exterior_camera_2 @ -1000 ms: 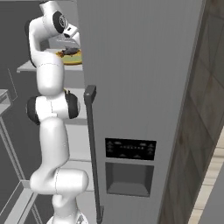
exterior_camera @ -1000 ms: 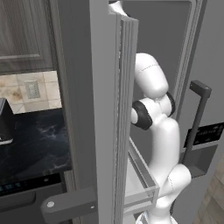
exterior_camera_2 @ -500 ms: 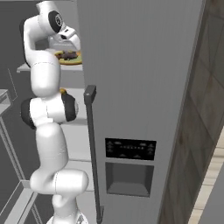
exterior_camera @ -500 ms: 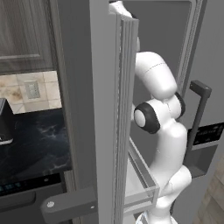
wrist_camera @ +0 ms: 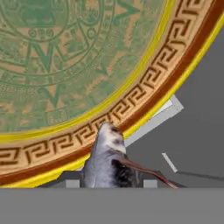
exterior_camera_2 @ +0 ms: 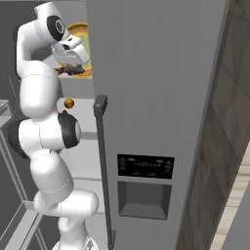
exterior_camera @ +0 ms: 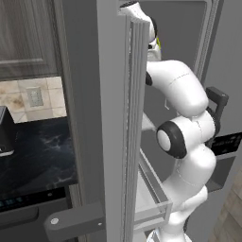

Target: Retrieve the fish from the fridge and place it on the saucepan with marinade on the stove.

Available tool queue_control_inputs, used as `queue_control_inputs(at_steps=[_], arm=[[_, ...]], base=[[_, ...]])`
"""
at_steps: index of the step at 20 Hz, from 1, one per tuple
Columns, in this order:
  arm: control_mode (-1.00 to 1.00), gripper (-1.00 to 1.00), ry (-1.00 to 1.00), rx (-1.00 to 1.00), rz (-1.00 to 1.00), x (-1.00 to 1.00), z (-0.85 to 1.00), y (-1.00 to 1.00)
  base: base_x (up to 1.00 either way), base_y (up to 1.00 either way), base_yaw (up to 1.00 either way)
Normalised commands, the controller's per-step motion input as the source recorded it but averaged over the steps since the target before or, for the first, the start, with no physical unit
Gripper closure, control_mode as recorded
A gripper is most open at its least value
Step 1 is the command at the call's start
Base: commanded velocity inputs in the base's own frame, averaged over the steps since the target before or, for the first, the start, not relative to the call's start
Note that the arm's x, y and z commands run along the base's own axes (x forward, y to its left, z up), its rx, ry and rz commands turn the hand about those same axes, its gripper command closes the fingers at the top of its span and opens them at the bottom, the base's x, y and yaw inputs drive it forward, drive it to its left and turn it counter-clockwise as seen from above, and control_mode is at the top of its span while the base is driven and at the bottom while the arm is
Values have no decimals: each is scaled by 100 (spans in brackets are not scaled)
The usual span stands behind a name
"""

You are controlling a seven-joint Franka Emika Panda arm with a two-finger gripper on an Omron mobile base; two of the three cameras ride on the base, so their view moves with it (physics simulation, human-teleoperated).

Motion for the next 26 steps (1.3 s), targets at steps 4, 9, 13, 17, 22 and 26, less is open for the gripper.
queue_control_inputs(at_steps=[4, 9, 13, 17, 22, 26], arm=[[-100, 100, 0, 0, 0, -97, -47, -38], [-100, 100, -5, 3, -1, -59, -3, -19], [-100, 100, -7, 1, -1, -29, 22, 0], [-100, 100, -8, 1, 0, -95, -8, -13], [-100, 100, -11, 0, 0, -100, -38, -14], [-100, 100, -16, 0, 0, -100, -50, -28]], base=[[0, 0, 0], [0, 0, 0], [0, 0, 0], [0, 0, 0], [0, 0, 0], [0, 0, 0]])
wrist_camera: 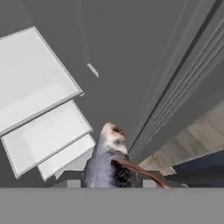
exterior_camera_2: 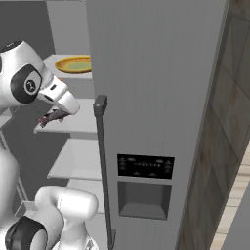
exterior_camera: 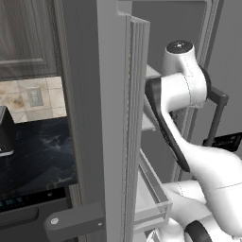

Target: Retrieve the fish from the fridge and place it on the saucepan with marinade on the stove.

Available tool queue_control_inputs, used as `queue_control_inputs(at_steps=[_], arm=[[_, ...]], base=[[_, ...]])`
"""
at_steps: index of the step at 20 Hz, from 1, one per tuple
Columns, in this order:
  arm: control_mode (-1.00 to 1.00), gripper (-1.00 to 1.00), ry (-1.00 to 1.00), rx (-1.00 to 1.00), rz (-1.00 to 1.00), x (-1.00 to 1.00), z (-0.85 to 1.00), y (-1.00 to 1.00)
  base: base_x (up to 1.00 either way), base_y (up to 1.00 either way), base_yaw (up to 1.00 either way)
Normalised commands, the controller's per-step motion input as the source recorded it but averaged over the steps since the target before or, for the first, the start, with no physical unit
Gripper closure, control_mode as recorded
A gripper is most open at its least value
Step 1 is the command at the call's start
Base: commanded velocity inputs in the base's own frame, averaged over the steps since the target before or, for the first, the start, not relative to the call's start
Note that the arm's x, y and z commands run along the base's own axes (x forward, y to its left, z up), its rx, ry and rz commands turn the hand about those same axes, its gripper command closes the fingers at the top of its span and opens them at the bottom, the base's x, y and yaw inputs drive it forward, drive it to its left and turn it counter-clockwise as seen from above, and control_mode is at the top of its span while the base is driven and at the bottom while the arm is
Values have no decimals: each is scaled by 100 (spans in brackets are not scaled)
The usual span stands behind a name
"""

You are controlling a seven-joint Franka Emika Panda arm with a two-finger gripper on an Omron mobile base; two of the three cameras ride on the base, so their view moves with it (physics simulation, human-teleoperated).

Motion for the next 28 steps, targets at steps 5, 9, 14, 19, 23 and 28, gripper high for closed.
queue_control_inputs(at_steps=[5, 9, 14, 19, 23, 28], arm=[[-100, 100, -32, 8, 0, -83, -8, -63], [-100, 100, -38, 15, 0, -56, 1, -72], [-100, 100, -33, 8, 0, -41, 3, -41], [-100, 100, -2, 0, 0, 0, 0, 0], [-100, 100, -14, 0, 0, -10, 0, 0], [-100, 100, -18, 0, 0, -12, 0, 0]], base=[[0, 0, 0], [0, 0, 0], [0, 0, 0], [0, 0, 0], [0, 0, 0], [0, 0, 0]])
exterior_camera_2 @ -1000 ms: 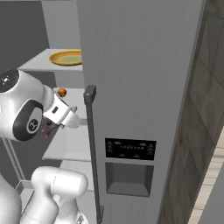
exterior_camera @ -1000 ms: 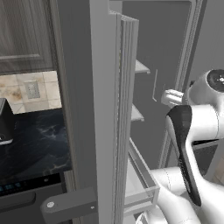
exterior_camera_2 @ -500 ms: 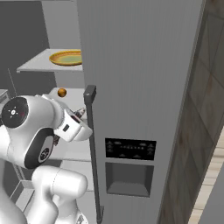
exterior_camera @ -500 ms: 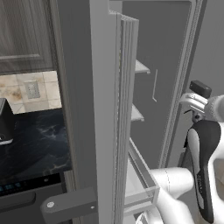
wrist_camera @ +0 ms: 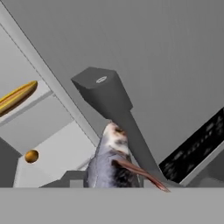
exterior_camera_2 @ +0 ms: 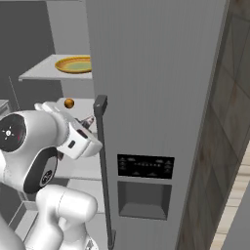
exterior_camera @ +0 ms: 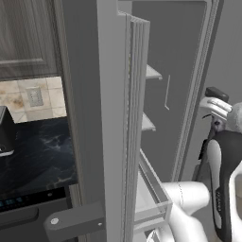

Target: Retrieve the fish from the fridge and place it on the saucepan with marinade on the stove.

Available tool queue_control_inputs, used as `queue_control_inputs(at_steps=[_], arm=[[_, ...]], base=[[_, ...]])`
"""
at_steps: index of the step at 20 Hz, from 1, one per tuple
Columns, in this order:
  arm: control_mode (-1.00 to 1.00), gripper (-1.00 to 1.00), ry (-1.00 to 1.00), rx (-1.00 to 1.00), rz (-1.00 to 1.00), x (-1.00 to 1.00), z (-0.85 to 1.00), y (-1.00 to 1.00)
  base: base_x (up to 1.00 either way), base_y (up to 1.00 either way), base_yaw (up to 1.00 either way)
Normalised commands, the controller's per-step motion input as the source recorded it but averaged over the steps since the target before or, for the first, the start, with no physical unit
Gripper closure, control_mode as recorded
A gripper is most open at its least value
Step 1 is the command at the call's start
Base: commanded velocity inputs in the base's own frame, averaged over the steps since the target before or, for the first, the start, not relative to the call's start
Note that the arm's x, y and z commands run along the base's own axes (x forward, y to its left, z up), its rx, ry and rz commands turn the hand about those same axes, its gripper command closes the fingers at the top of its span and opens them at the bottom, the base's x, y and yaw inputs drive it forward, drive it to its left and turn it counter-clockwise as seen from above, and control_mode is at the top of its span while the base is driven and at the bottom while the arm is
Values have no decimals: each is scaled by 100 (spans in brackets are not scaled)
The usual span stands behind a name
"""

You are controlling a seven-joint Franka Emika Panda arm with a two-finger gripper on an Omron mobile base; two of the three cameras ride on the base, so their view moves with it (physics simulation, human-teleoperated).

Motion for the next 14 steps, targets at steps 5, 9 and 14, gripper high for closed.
queue_control_inputs(at_steps=[5, 9, 14], arm=[[-100, 100, -9, 0, 0, -5, 0, 0], [-100, 100, 0, 0, 0, -12, 0, 0], [100, 100, 0, 0, 1, -10, 0, 0]], base=[[0, 0, 0], [0, 0, 0], [-63, -5, 12]])
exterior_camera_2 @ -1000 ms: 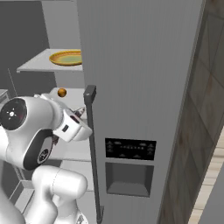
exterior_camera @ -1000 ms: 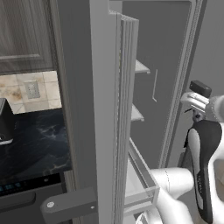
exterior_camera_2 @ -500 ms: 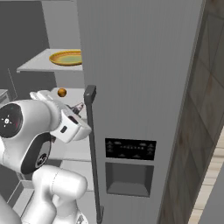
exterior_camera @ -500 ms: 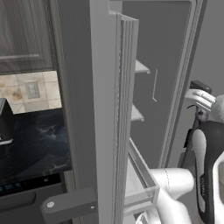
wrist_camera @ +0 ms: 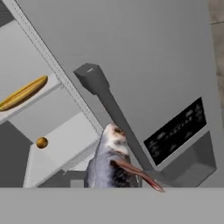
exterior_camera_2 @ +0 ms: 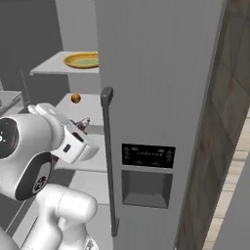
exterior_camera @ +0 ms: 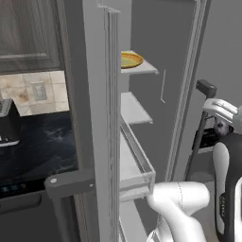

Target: Retrieve the fish from the fridge and place it on the saucepan with marinade on the stove.

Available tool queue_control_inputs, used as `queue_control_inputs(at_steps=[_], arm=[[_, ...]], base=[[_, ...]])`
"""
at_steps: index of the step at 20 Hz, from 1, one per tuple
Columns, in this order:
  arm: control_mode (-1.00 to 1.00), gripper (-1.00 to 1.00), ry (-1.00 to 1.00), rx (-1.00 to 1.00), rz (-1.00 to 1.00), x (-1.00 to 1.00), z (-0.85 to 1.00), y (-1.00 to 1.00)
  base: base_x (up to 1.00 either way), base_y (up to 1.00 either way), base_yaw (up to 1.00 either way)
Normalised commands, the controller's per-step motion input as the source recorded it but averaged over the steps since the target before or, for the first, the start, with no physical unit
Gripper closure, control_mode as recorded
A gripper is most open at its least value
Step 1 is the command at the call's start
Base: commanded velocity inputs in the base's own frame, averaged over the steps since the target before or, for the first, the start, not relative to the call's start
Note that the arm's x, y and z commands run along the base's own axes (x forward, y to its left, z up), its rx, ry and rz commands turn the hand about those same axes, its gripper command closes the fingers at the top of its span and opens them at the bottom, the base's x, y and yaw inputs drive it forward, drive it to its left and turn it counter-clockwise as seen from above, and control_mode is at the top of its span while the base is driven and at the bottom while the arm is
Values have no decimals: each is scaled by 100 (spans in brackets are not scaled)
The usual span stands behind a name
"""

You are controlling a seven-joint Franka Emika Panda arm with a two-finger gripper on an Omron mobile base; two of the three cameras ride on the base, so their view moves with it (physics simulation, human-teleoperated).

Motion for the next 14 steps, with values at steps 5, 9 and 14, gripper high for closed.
queue_control_inputs(at_steps=[5, 9, 14], arm=[[100, 100, 0, 0, 0, 0, 0, 0], [100, 100, 0, 0, 0, 0, 0, 0], [100, 100, 0, 0, 0, 0, 0, 0]], base=[[-100, -28, 23], [-100, -13, 32], [-83, 0, 48]])
